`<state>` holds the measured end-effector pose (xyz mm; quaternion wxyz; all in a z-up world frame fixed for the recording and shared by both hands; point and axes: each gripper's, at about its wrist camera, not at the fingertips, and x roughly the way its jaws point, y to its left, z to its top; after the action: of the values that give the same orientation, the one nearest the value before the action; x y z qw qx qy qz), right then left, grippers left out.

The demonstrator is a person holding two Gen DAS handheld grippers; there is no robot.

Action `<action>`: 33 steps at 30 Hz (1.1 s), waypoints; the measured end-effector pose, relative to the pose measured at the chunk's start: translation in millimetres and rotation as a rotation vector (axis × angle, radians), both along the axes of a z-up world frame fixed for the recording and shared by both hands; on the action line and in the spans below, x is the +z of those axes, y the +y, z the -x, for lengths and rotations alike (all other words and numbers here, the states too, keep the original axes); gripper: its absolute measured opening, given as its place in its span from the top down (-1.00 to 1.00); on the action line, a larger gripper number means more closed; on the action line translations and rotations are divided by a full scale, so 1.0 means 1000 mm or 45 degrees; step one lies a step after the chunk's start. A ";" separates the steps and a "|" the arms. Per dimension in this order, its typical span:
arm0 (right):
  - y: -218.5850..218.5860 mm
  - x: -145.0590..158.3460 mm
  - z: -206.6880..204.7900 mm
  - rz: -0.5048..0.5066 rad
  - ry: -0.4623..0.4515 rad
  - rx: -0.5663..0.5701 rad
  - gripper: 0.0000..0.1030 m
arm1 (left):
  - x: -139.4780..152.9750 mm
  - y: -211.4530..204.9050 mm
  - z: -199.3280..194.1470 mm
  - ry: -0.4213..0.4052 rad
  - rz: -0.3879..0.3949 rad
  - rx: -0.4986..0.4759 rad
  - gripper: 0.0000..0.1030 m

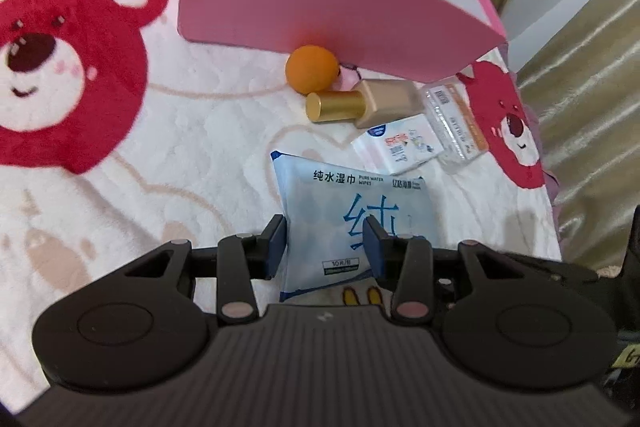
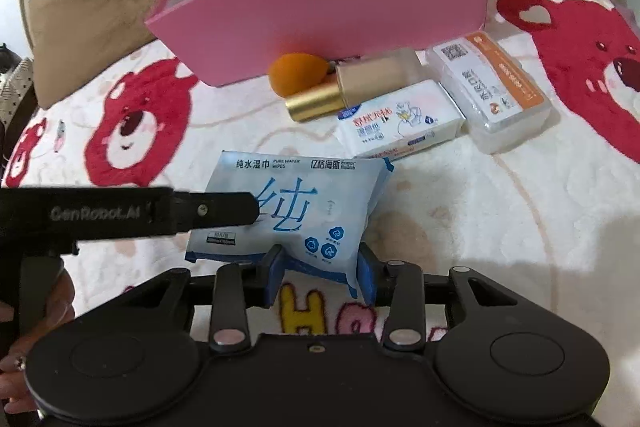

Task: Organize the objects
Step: 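Lift the wet-wipes pack into the pink box and open the left gripper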

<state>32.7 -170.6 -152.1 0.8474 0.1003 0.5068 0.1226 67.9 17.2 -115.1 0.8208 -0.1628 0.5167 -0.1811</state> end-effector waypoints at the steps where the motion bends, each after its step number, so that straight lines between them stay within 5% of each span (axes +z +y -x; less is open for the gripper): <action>1: 0.001 0.005 0.001 0.012 -0.014 0.008 0.14 | 0.005 0.001 0.002 -0.007 0.004 0.002 0.23; 11: 0.002 0.065 0.008 0.069 -0.067 0.124 0.14 | 0.070 0.000 0.016 -0.067 0.016 0.000 0.23; 18: -0.012 0.109 -0.005 0.011 -0.145 0.141 0.14 | 0.125 -0.003 0.014 -0.210 -0.001 -0.010 0.23; 26: -0.014 0.154 -0.051 0.007 -0.252 0.172 0.15 | 0.185 -0.017 -0.028 -0.315 -0.121 0.001 0.23; 33: -0.012 0.171 -0.111 0.087 -0.321 0.232 0.17 | 0.195 -0.023 -0.088 -0.316 -0.146 0.096 0.23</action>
<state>143.8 -182.5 18.8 0.8925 0.0089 0.4074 0.1935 155.5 -6.0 79.7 0.8925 -0.1113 0.4144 -0.1392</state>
